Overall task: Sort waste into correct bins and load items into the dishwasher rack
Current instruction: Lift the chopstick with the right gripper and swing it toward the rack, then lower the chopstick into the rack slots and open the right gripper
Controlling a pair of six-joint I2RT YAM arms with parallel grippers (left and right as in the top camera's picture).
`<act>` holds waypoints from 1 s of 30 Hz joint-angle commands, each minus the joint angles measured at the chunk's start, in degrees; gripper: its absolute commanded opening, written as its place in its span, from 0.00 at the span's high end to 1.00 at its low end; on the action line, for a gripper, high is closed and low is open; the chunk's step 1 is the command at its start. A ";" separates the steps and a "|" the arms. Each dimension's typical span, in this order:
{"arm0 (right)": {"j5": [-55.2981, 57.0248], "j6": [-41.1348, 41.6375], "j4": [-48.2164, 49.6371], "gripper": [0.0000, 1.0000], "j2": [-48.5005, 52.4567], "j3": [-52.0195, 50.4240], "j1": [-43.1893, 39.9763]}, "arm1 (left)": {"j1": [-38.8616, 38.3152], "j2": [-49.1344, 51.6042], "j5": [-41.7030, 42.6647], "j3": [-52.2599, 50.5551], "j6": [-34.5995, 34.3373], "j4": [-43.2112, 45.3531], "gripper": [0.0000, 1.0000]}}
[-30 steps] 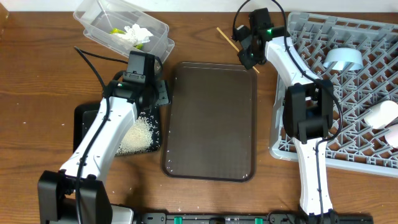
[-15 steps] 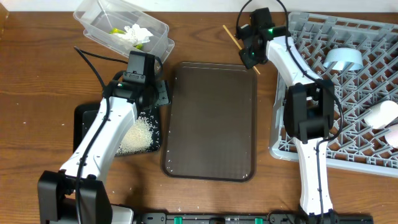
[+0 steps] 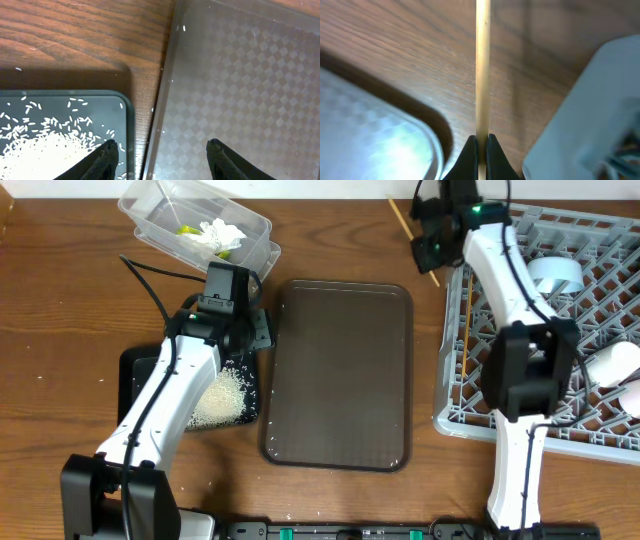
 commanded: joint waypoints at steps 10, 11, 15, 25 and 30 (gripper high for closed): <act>-2.54 12.55 -12.52 0.99 -13.66 0.07 -5.22 | -0.02 -0.70 0.35 1.05 0.22 -0.24 0.40; -2.54 13.62 -14.01 0.99 -14.19 0.07 -5.88 | 0.00 -0.92 0.35 1.05 0.24 -0.26 0.40; -2.54 18.18 -21.66 0.99 -15.61 0.07 -9.16 | 0.00 -1.64 0.33 1.05 0.42 -0.33 0.40; -2.73 17.53 -32.76 0.98 -15.91 -1.55 -9.99 | 0.00 -2.05 0.33 1.05 0.39 -0.90 0.40; -2.56 18.47 -32.74 0.98 -15.91 -4.66 -8.28 | 0.00 -2.05 0.33 1.05 0.39 -0.92 0.40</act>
